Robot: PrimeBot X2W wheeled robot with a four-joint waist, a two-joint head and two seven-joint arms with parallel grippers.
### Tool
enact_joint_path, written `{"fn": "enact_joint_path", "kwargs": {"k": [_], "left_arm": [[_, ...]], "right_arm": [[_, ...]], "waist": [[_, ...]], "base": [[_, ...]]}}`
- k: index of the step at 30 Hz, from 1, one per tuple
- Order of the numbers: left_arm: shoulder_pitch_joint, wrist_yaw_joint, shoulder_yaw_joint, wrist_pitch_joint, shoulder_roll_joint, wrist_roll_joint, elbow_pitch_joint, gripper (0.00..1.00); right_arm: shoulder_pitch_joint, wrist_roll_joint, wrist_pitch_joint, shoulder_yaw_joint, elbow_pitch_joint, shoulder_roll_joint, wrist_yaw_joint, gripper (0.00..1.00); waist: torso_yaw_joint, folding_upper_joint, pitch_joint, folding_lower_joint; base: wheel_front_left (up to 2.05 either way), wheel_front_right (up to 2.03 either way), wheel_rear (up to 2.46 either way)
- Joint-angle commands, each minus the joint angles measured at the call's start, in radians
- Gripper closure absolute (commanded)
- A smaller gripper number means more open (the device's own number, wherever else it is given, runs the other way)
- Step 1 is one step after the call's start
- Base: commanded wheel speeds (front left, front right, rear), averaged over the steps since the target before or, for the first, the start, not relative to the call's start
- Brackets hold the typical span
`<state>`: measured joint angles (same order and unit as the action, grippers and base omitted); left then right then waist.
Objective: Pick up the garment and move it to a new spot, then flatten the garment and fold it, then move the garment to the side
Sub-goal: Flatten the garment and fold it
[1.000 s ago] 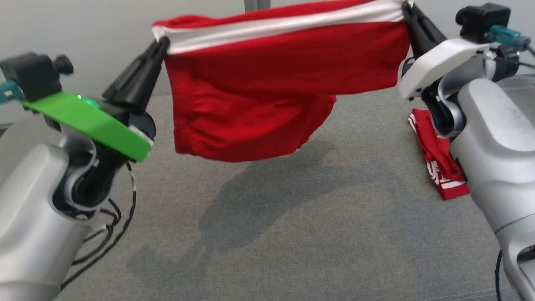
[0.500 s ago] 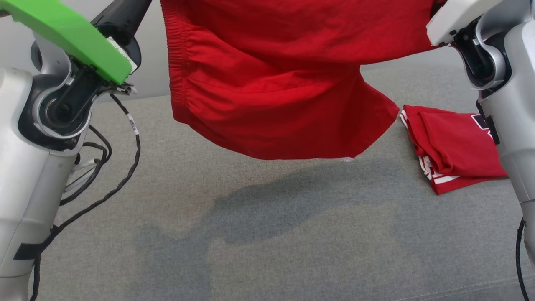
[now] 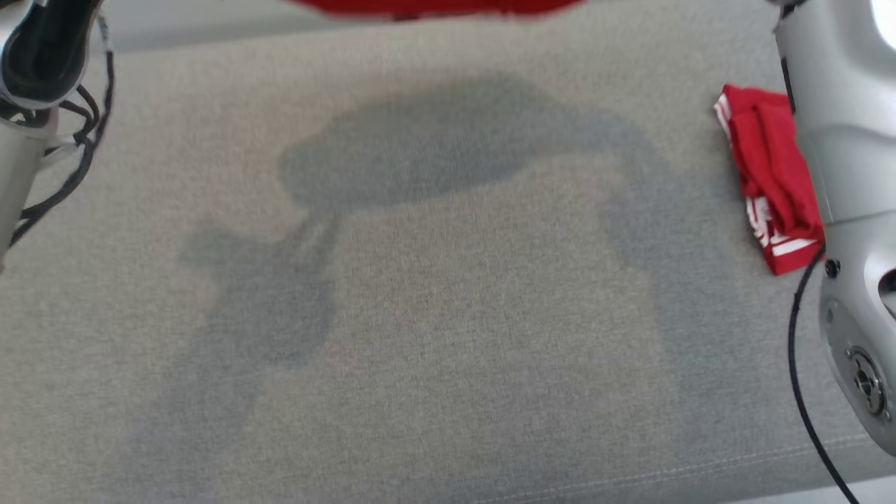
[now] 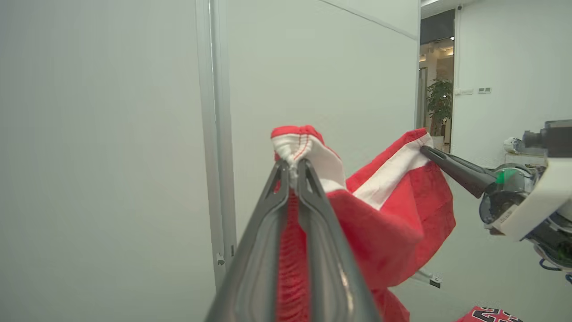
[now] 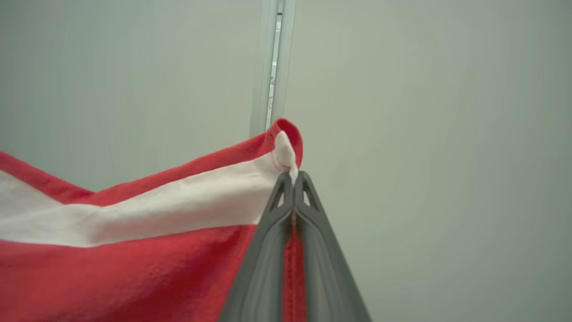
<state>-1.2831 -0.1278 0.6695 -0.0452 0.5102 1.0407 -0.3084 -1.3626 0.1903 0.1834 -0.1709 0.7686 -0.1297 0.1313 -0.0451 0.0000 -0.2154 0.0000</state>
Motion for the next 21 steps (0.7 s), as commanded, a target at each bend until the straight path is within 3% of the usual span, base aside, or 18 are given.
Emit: {"fn": "enact_joint_path", "kwargs": {"k": [1, 6, 12, 16, 21], "left_arm": [[-0.024, -0.004, 0.058, -0.126, 0.034, -0.03, 0.023, 1.0], [-0.005, -0.003, 0.168, -0.217, 0.094, -0.088, 0.059, 1.0], [0.201, -0.003, 0.086, -0.219, 0.098, -0.164, 0.151, 1.0], [0.378, -0.003, 0.064, -0.22, 0.135, -0.217, 0.237, 1.0], [0.593, -0.003, 0.023, -0.22, 0.139, -0.27, 0.353, 1.0]], "right_arm": [[-0.028, -0.078, 0.053, 0.04, 0.007, 0.028, -0.001, 1.0], [0.014, -0.182, 0.081, 0.047, -0.023, 0.069, -0.001, 1.0], [0.198, -0.175, 0.082, 0.056, -0.132, 0.079, -0.001, 1.0], [0.345, -0.136, 0.082, 0.054, -0.215, 0.076, -0.001, 1.0], [0.55, -0.114, 0.082, 0.078, -0.341, 0.064, -0.001, 1.0]], "waist": [[0.025, 0.0, -0.237, 0.0], [0.032, 0.0, -0.329, 0.0], [0.03, 0.0, -0.386, 0.0], [0.009, 0.0, -0.358, 0.0], [0.013, 0.0, -0.293, 0.0]], "base": [[0.0, 0.0, 0.0], [0.0, 0.0, 0.0], [0.0, 0.0, 0.0], [0.0, 0.0, 0.0], [0.0, 0.0, 0.0]]}}
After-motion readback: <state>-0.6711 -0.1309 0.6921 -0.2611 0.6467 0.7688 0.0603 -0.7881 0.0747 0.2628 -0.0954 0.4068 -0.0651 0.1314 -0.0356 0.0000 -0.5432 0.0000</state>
